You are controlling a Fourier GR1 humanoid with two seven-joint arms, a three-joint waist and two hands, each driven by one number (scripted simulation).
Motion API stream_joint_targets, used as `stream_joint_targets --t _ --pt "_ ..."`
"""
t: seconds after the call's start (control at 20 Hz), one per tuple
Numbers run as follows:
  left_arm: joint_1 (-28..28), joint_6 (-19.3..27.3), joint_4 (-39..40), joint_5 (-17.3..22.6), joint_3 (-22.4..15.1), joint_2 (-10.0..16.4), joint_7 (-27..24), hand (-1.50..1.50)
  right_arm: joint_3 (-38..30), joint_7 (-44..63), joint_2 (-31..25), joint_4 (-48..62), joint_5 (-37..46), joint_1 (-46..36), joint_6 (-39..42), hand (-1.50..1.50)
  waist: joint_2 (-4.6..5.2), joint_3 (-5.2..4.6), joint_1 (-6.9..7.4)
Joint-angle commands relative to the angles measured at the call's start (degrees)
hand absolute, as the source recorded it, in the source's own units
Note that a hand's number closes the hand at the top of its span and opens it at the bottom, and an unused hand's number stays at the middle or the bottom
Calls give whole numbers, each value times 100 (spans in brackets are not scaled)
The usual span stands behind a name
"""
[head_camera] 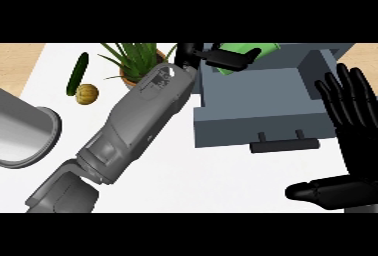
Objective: Pick up the cup, place it into the drawer and close the drawer
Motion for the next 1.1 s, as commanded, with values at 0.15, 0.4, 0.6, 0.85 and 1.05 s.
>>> stream_joint_targets --t 0.15,0.4,0.6,0.85,1.05 --pt "-155 183 291 459 -739 0 88 150 79 -113 15 264 51 -185 56 -150 34 3 -137" --pt "-416 394 767 281 -1080 0 265 -150 99 -178 25 101 -69 -65 154 -150 71 8 -282" --pt "-291 590 551 407 -1349 0 203 -150 138 -40 116 113 -116 -236 40 -150 58 4 -231" --pt "-253 302 271 889 -1160 0 -113 -150 -32 40 31 -122 -527 -144 196 -150 35 1 -199" --pt "35 458 -237 1313 -1211 0 -586 -150 -38 229 -21 -183 -872 -104 357 -150 21 1 -224"
